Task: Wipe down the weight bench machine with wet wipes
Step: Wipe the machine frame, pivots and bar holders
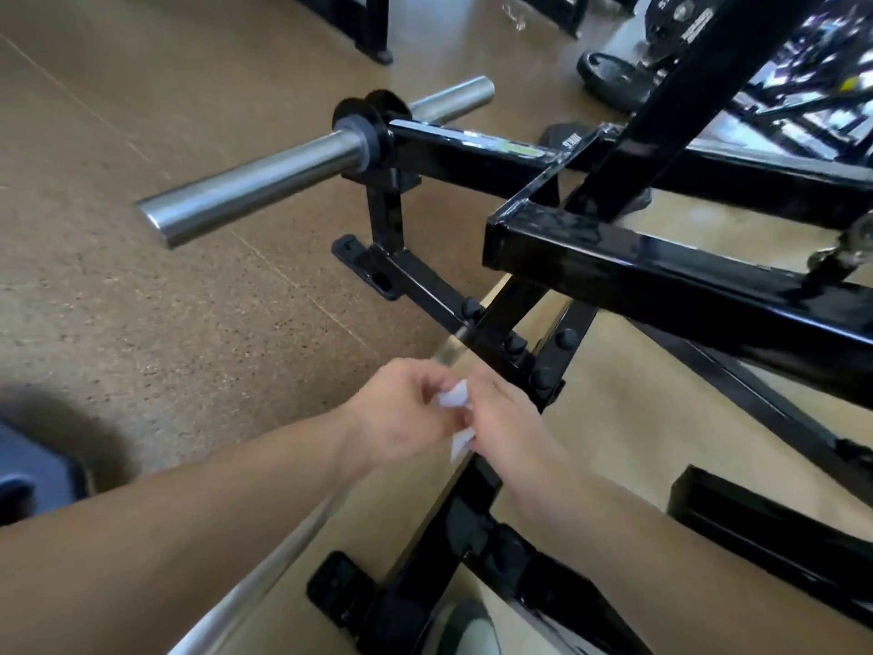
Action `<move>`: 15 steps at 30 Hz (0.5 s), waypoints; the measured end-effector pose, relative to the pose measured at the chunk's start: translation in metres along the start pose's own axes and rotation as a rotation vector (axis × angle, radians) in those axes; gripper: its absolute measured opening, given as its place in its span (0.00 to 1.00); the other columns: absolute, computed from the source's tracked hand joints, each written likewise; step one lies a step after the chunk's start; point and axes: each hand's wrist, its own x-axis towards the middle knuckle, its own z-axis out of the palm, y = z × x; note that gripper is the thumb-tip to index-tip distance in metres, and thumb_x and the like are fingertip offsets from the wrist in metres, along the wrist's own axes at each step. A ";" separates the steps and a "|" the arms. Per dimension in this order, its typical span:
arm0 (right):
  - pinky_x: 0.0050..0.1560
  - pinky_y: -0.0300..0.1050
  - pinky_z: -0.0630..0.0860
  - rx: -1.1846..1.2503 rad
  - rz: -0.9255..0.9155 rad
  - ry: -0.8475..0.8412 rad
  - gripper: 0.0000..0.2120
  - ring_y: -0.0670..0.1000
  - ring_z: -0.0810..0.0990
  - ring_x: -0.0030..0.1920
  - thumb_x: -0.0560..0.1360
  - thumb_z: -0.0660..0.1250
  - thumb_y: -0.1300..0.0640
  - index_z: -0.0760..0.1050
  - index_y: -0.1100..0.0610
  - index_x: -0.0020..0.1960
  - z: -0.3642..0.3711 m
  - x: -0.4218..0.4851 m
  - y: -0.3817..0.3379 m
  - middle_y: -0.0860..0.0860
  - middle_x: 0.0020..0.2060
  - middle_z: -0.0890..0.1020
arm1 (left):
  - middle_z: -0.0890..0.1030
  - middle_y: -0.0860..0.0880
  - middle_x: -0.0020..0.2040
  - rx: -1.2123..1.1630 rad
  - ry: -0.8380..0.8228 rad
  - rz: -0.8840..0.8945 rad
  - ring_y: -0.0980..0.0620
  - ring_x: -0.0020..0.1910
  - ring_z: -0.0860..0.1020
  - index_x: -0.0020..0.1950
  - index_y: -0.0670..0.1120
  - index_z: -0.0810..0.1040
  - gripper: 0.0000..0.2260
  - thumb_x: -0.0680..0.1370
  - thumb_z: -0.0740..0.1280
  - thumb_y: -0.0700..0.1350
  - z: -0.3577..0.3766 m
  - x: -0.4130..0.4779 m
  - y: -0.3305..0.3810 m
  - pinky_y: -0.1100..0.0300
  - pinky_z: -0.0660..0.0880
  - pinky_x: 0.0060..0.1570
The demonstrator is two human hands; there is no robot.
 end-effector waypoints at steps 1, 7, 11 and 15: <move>0.66 0.58 0.77 -0.058 -0.006 -0.006 0.23 0.52 0.83 0.56 0.86 0.51 0.41 0.81 0.51 0.58 -0.002 0.000 -0.008 0.51 0.52 0.85 | 0.81 0.57 0.32 0.011 0.052 0.008 0.62 0.32 0.77 0.37 0.50 0.83 0.10 0.78 0.75 0.41 -0.005 -0.003 0.003 0.65 0.73 0.37; 0.48 0.45 0.74 -0.396 -0.264 -0.072 0.26 0.46 0.79 0.46 0.85 0.48 0.36 0.81 0.47 0.49 -0.021 -0.048 -0.053 0.43 0.43 0.82 | 0.86 0.40 0.45 -0.058 0.211 -0.165 0.41 0.46 0.85 0.46 0.43 0.85 0.13 0.83 0.67 0.50 -0.045 -0.021 0.022 0.42 0.82 0.56; 0.38 0.52 0.74 -0.603 -0.752 0.113 0.19 0.46 0.72 0.34 0.85 0.57 0.45 0.69 0.49 0.37 -0.038 -0.070 -0.093 0.44 0.30 0.73 | 0.85 0.36 0.46 0.044 0.445 -0.201 0.36 0.47 0.84 0.49 0.38 0.82 0.17 0.83 0.63 0.50 -0.061 -0.012 0.053 0.46 0.83 0.49; 0.44 0.49 0.77 -1.003 -0.946 0.537 0.17 0.52 0.80 0.50 0.84 0.53 0.47 0.79 0.49 0.52 -0.082 -0.069 -0.143 0.45 0.46 0.82 | 0.82 0.45 0.38 0.156 0.638 0.106 0.46 0.40 0.80 0.42 0.43 0.80 0.16 0.84 0.62 0.51 -0.065 0.007 0.111 0.52 0.77 0.43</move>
